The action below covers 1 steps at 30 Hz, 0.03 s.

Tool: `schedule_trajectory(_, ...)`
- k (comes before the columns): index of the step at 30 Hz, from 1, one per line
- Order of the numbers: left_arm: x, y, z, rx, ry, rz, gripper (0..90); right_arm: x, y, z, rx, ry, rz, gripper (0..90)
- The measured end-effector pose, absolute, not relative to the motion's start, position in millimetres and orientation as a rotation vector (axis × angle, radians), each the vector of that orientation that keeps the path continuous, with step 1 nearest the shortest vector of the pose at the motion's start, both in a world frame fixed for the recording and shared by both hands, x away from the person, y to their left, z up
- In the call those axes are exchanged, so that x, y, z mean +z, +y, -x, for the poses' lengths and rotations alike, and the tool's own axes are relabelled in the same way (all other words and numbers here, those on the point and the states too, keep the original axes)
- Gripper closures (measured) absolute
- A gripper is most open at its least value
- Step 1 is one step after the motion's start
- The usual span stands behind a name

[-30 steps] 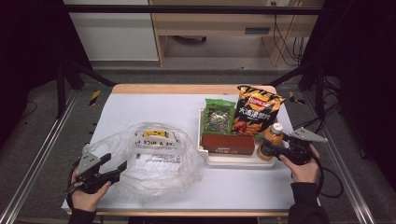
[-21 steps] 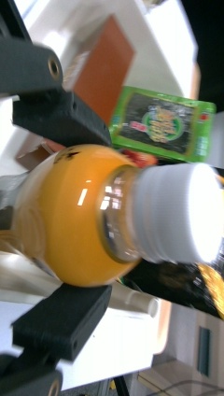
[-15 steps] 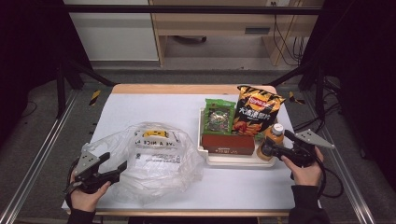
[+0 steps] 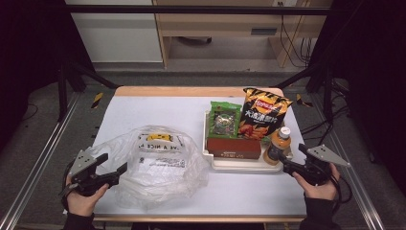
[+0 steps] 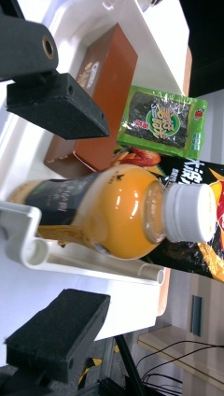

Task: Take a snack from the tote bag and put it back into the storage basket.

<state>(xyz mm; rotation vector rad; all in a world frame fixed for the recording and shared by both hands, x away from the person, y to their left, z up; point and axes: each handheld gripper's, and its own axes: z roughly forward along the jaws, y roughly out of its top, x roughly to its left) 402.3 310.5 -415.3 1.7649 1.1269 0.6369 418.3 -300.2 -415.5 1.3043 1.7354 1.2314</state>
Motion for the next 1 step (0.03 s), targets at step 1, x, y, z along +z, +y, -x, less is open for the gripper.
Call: schedule_trajectory(1,-415.4,310.4,-402.5,0.637,1.126,-1.766,17.9,-415.7,-300.2,-416.1,1.240,1.732,-1.307,16.8)
